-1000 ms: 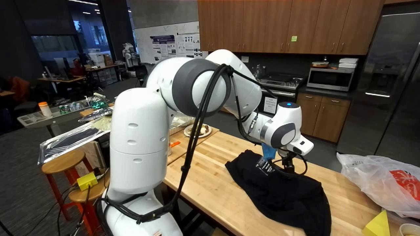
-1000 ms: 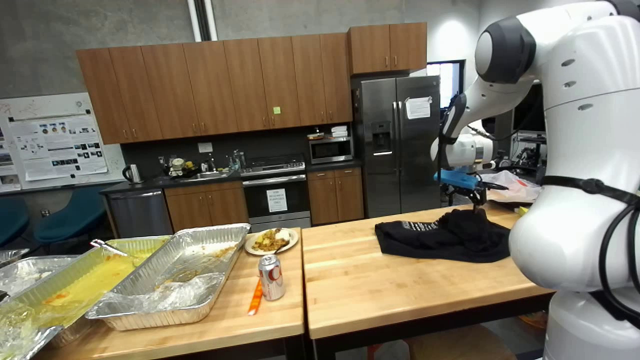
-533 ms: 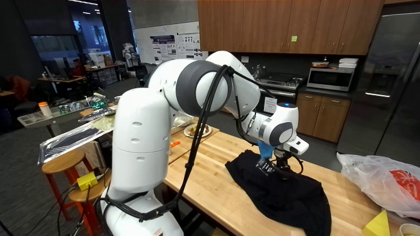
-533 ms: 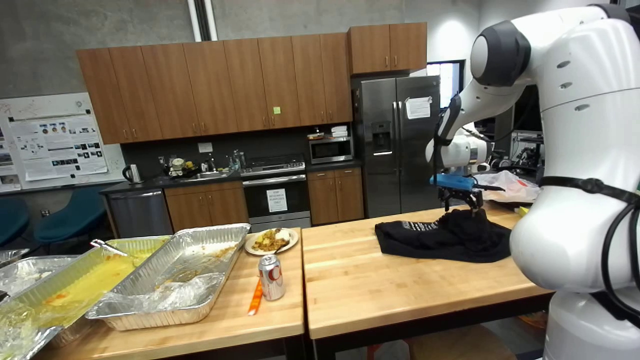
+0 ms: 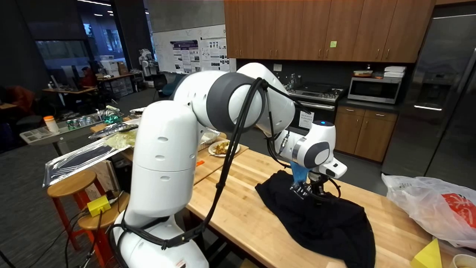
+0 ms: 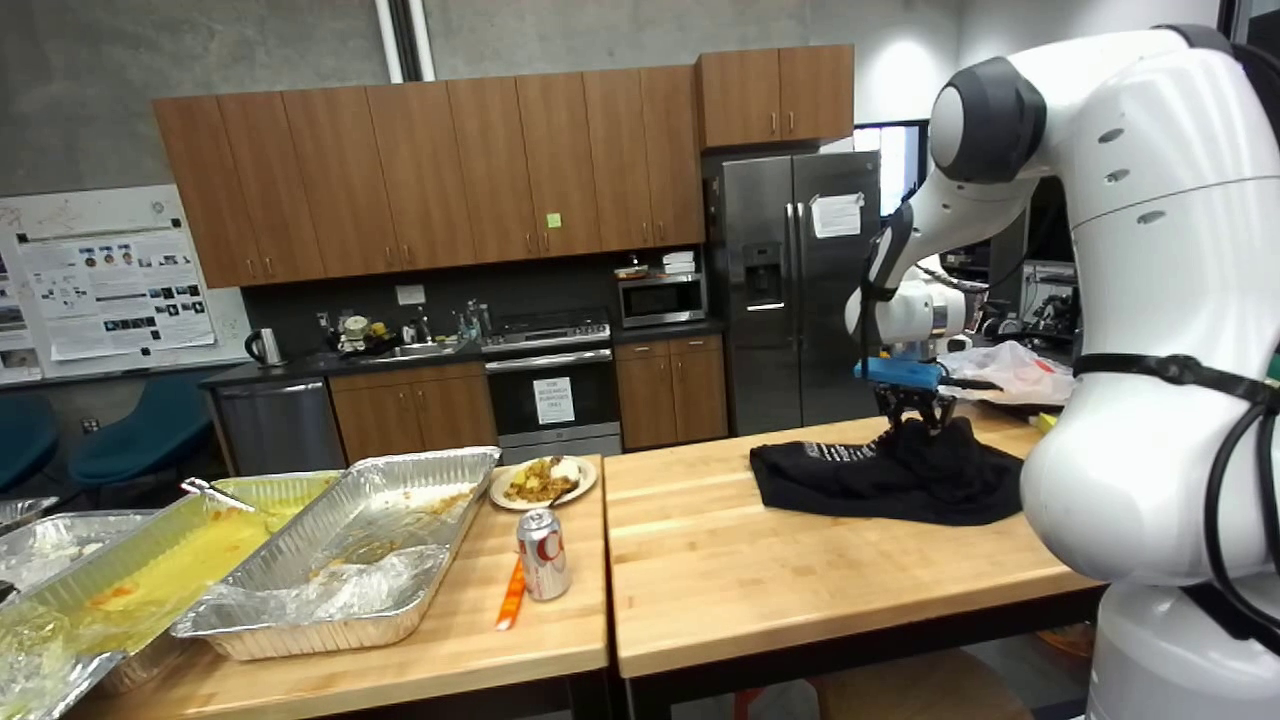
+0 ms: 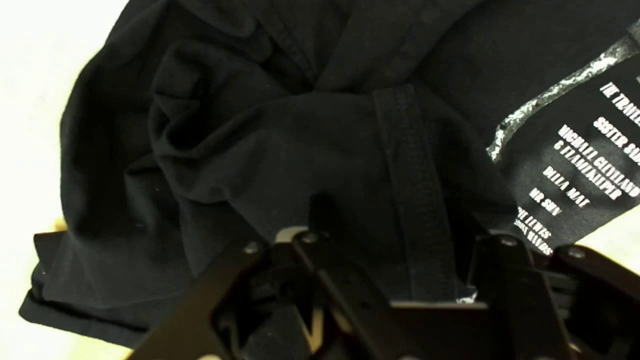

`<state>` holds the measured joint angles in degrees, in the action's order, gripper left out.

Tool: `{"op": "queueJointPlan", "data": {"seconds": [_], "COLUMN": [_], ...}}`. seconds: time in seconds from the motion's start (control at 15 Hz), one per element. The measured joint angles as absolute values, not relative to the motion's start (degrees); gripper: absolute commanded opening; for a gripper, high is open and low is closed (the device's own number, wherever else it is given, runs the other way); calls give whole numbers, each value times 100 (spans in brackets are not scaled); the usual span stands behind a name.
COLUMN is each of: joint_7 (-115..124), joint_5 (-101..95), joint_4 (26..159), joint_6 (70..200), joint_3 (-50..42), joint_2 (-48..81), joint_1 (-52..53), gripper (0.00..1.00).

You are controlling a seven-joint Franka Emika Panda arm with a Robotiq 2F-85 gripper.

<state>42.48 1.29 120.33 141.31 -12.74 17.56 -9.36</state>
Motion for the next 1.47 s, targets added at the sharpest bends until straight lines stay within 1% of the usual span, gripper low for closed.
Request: {"op": "queueJointPlan", "data": {"seconds": [0.2,0.27,0.6,1.0,1.47], "joint_7": [4486,4560,5118,5992,7656], "joint_5": [230,271,416,416,338], "joint_4": [11957,11929,11802,11548,11169], "joint_6": [14192,14216,14498,14775,14975], "joint_3": [-1292,-1295,-1398,-1776,-2265], "joint_2": [1732,1709,1489,1403,1555], "joint_1": [-932,-932,-934,-1014,-1095], "gripper": [5,0,1,1,1]}}
